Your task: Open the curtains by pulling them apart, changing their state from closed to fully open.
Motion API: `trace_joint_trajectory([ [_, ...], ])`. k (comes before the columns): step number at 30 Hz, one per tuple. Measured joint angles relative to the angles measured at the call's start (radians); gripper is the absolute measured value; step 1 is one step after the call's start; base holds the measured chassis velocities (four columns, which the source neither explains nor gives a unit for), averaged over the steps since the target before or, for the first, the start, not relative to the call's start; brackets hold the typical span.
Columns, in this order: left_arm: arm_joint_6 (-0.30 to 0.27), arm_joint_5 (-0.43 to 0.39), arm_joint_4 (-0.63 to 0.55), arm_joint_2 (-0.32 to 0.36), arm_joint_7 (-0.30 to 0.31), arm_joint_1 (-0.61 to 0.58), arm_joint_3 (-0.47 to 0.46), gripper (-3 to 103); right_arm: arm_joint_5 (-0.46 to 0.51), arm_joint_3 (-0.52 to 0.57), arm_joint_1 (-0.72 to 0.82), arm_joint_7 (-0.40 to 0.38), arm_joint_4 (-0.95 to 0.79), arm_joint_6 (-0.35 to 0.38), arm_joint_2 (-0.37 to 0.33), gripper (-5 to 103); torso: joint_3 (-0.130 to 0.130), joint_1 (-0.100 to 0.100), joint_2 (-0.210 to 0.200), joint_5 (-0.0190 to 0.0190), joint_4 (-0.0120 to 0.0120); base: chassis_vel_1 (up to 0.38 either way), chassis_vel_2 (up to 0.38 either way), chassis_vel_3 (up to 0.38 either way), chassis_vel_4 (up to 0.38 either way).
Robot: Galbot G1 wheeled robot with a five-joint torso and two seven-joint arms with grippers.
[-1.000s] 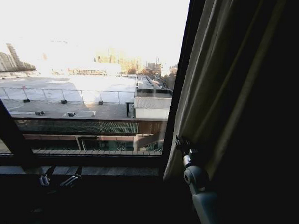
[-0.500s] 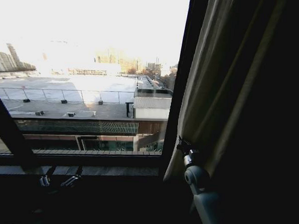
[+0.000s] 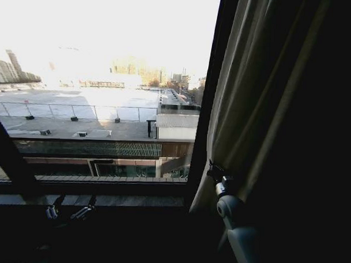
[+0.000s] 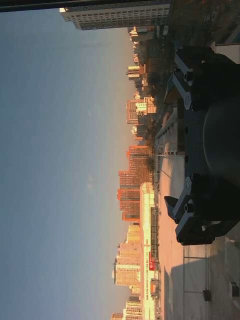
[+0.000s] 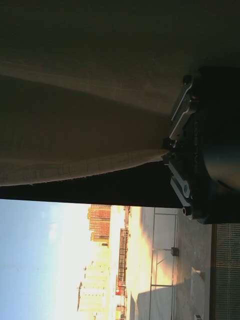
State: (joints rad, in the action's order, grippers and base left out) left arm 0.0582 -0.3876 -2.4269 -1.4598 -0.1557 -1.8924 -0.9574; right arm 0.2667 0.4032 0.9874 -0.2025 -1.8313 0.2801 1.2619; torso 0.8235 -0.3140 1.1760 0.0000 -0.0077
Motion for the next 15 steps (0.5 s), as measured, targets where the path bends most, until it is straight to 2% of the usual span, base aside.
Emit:
trace_joint_trajectory([
  [11, 0.0, 0.0, 0.002, 0.0, 0.0, 0.002, 0.003, 100, -0.002, -0.001, -0.001, 0.001, 0.002, 0.0, 0.001, 0, 0.0, 0.0, 0.0, 0.0004, -0.0002, -0.222, -0.212, 0.216, 0.207],
  [15, 0.001, 0.0, 0.003, 0.0, 0.0, 0.002, 0.004, 100, -0.002, -0.004, -0.001, 0.003, 0.004, -0.013, 0.0, 0, 0.0, 0.0, 0.0, 0.0003, 0.0, -0.127, -0.135, 0.146, 0.145],
])
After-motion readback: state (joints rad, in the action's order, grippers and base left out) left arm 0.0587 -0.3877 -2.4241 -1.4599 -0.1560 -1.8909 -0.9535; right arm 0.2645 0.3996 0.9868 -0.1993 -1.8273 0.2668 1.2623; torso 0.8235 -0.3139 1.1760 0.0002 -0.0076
